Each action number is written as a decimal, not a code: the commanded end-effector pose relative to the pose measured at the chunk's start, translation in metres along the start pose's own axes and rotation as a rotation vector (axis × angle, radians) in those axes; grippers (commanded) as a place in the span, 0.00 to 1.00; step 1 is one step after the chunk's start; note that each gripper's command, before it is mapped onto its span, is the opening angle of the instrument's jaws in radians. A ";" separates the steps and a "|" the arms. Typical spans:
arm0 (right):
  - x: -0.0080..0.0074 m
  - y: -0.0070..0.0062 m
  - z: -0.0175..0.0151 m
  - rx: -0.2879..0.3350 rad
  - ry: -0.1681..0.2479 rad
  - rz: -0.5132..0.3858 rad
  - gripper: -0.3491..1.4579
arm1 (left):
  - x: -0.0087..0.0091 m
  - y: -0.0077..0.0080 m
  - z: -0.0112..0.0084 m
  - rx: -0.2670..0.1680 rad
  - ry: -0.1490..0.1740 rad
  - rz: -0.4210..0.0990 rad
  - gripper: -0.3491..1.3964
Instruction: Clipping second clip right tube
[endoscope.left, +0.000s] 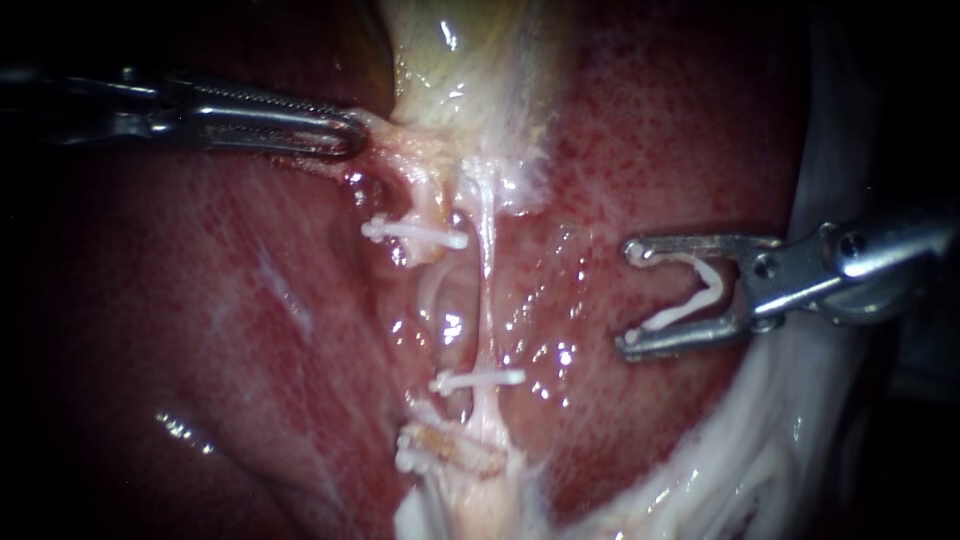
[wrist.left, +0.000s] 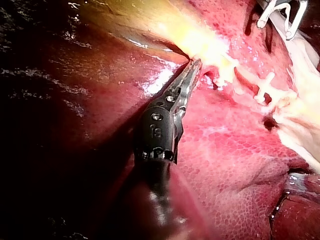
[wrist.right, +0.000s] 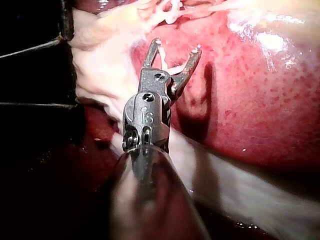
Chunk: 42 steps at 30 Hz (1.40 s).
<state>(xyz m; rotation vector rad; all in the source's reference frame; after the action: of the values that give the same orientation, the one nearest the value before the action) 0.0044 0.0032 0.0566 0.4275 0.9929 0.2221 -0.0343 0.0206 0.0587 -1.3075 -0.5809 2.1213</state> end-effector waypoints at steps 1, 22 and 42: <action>0.0000 0.0000 0.0000 0.001 0.000 0.000 0.47 | 0.0004 0.0001 -0.0006 -0.003 0.000 -0.002 0.00; 0.0027 0.0002 0.0050 0.131 0.067 0.181 0.47 | 0.0047 0.0015 -0.0068 0.024 0.033 0.006 0.00; 0.0011 0.0016 0.0150 0.243 0.140 0.377 0.47 | 0.0050 0.0020 -0.0068 0.027 0.034 0.004 0.00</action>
<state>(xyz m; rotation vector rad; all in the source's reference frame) 0.0179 0.0014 0.0638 0.8433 1.0783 0.4842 -0.0305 0.0229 0.0513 -1.3286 -0.5343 2.0995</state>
